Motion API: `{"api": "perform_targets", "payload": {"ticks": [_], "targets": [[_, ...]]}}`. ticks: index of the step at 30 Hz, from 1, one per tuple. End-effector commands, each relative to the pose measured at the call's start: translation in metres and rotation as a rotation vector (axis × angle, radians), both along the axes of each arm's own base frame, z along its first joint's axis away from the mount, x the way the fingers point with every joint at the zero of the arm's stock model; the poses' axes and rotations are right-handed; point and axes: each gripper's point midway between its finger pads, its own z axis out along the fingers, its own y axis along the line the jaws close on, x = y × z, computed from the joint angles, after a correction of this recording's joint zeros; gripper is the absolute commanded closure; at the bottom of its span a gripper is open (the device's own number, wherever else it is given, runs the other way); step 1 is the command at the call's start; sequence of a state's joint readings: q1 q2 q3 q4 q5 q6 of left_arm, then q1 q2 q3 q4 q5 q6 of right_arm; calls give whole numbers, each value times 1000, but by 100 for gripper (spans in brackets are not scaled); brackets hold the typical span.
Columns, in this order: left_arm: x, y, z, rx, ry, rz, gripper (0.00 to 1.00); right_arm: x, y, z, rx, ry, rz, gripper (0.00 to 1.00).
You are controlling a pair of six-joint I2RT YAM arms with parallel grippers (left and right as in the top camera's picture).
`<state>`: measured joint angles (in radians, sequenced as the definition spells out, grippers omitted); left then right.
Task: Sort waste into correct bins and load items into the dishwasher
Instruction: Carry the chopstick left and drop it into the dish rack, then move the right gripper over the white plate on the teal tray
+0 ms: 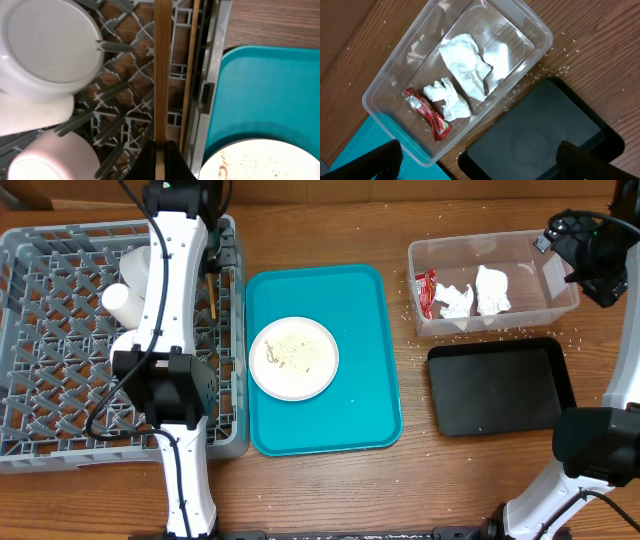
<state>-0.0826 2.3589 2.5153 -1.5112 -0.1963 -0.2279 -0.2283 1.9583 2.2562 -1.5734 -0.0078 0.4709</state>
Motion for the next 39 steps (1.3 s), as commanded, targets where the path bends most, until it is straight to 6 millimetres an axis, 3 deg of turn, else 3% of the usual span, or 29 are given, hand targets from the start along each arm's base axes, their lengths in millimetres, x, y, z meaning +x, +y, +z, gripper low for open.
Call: {"api": "perform_targets", "payload": {"ticks": [1, 6, 7, 8, 11, 12, 13, 17, 21, 27, 30, 33, 36, 39], "targets": [[-4, 3, -15, 24, 38, -19, 96, 1, -1, 5, -8, -14, -6, 0], [-10, 5, -35, 37, 88, -16, 94, 1, -1, 5, -8, -14, -6, 0], [-11, 5, -37, 37, 93, -17, 88, 1, -1, 5, -8, -14, -6, 0], [-12, 5, -38, 37, 98, -17, 75, 1, -1, 5, -8, -14, -6, 0], [-13, 6, -40, 38, 105, -18, 12, 1, -1, 5, -8, -14, -6, 0], [-13, 5, -40, 38, 104, -18, 3, 1, -1, 5, -8, -14, -6, 0], [-13, 5, -38, 37, 102, -18, 0, 1, -1, 5, -8, -14, -6, 0], [-19, 6, -28, 35, 113, -9, 0, 1, -1, 5, -8, -14, -6, 0], [-26, 9, -2, 47, 101, -1, 0, 1, -1, 5, -8, -14, -6, 0], [-26, 46, 56, 107, -48, 163, 0, 1, -1, 5, -8, -14, -6, 0], [-31, 73, 75, 76, -116, 295, 0, 1, -1, 5, -8, -14, -6, 0], [-38, 97, 84, 10, -144, 397, 0, 1, -1, 5, -8, -14, -6, 0], [-40, 99, 80, -168, -136, 424, 0, 3, -1, 5, -5, -23, -11, 0], [-42, 108, 77, -252, -130, 454, 0, 23, -1, 14, 13, -112, -27, 0]]}}
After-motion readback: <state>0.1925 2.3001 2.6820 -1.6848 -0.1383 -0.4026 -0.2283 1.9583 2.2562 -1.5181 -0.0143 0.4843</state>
